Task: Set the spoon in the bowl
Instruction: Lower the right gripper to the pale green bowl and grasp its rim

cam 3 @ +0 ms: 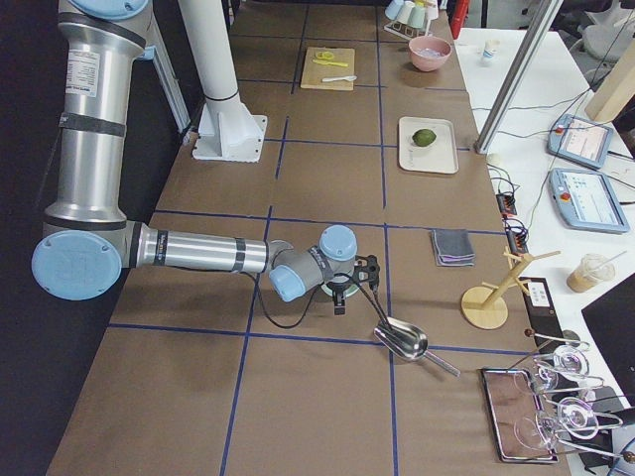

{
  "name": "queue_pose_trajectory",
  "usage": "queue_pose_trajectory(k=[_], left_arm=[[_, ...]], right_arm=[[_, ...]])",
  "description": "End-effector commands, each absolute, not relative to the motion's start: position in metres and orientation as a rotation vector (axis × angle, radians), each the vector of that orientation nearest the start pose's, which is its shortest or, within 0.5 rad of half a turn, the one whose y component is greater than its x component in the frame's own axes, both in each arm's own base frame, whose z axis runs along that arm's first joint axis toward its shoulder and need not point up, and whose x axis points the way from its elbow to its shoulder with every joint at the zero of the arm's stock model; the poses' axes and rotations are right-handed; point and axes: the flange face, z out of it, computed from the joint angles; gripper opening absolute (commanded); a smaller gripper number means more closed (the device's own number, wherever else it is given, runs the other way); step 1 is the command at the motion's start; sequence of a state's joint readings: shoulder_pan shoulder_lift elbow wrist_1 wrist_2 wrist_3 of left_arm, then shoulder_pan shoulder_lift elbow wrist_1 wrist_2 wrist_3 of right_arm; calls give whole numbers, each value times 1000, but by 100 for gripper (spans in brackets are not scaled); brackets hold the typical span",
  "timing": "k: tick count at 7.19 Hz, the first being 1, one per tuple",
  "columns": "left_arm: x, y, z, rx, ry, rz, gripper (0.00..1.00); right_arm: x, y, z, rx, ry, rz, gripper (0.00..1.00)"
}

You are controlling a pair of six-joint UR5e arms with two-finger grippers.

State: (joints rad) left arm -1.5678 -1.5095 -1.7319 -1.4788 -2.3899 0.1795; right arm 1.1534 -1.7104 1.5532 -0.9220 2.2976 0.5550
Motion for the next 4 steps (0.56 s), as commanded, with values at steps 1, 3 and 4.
queue_pose_trajectory(k=[1,3,4], left_arm=[[-59,-465,615,79,816,175,100],[-59,-465,615,79,816,175,100],[-59,-465,615,79,816,175,100]], right_arm=[[-126,-445,657,97,-853,-67,3],[-126,-445,656,98,-855,-70,0],[-127,-446,650,97,-867,-67,0]])
